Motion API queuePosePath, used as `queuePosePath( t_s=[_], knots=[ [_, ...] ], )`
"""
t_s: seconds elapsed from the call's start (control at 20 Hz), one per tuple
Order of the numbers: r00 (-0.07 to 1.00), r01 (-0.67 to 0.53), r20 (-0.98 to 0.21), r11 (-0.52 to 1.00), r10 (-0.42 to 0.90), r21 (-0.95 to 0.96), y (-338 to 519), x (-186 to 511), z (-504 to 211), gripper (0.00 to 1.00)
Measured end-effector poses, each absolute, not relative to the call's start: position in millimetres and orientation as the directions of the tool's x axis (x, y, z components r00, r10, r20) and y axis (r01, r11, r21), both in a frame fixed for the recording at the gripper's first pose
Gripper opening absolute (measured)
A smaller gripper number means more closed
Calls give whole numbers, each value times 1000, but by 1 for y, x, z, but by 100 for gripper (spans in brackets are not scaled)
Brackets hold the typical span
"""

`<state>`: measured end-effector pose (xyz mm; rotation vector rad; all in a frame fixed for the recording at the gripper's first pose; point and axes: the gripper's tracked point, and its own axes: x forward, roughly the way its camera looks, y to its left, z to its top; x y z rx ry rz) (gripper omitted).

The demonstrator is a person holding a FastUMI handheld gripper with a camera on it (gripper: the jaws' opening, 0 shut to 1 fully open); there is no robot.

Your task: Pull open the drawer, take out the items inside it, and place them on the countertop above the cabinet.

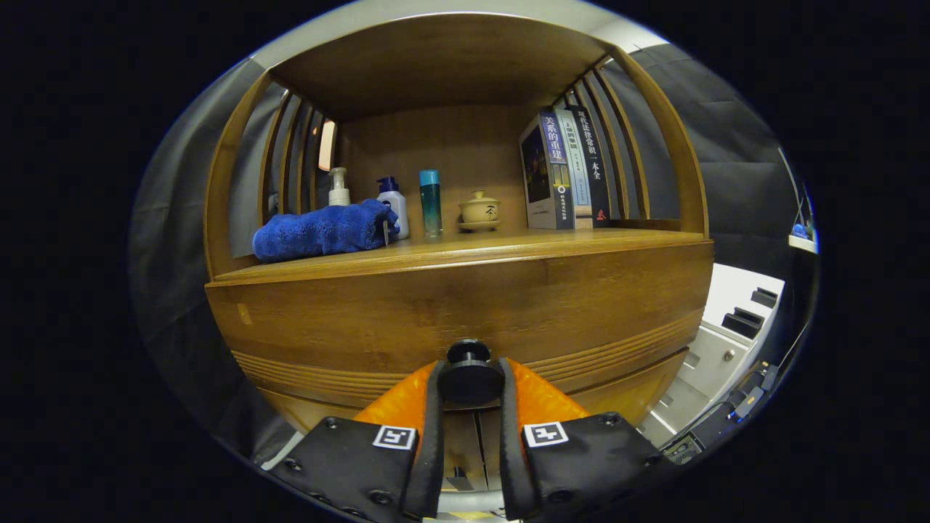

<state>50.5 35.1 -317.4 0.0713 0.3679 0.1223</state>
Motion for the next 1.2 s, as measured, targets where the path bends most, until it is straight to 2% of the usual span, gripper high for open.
queuePosePath(
  t_s=[0.1,1.2],
  knots=[
    [925,-105,-355,989,134,100,36,50,-315,35],
    [931,-130,-335,990,143,60,25,-14,-301,36]
  ],
)
